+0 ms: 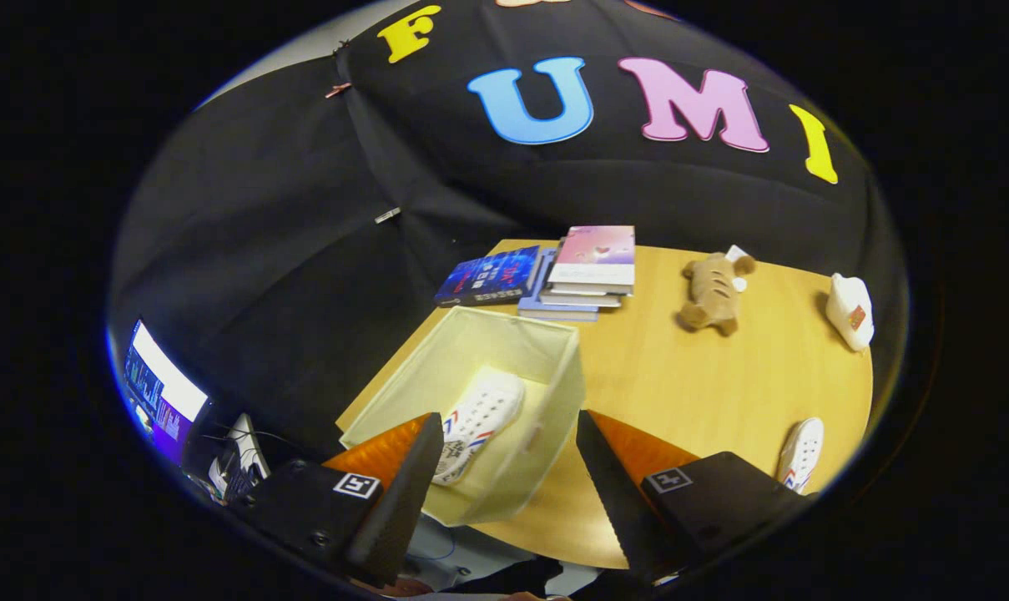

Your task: Open the storage box then place both shoes into the box .Put the left shoe in first, then the right shoe, with the right side of both shoes facing outward in a uniform manner.

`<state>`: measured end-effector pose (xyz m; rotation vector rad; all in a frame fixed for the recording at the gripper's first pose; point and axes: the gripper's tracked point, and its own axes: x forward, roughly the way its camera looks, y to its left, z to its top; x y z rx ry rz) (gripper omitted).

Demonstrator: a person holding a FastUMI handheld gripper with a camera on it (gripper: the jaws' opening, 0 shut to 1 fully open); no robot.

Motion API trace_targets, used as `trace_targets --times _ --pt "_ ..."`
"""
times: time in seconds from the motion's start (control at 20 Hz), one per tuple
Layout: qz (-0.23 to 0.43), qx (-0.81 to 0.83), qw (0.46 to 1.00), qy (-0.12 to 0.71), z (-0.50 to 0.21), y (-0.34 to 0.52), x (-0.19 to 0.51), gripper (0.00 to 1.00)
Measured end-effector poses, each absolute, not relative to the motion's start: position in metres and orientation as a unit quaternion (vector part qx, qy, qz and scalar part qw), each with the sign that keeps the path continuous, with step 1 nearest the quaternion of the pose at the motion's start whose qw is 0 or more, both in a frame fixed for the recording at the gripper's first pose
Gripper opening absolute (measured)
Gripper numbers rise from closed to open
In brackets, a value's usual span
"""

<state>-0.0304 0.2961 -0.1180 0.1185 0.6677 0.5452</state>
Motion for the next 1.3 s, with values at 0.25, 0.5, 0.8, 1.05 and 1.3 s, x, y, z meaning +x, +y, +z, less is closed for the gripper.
trace_targets --times 0.25,0.5,0.8,1.05,1.3 --pt "0.178 0.048 0.932 0.312 -0.131 0.169 -0.012 0.99" --pt "0.084 0.042 0.941 0.324 -0.168 0.045 -0.012 0.99" --pt "0.026 0.03 0.922 0.385 -0.246 -0.061 -0.035 0.99" --pt "0.036 0.041 0.889 0.454 -0.316 -0.096 -0.054 0.99" --pt "0.04 0.05 0.875 0.48 -0.36 -0.105 -0.047 0.99"
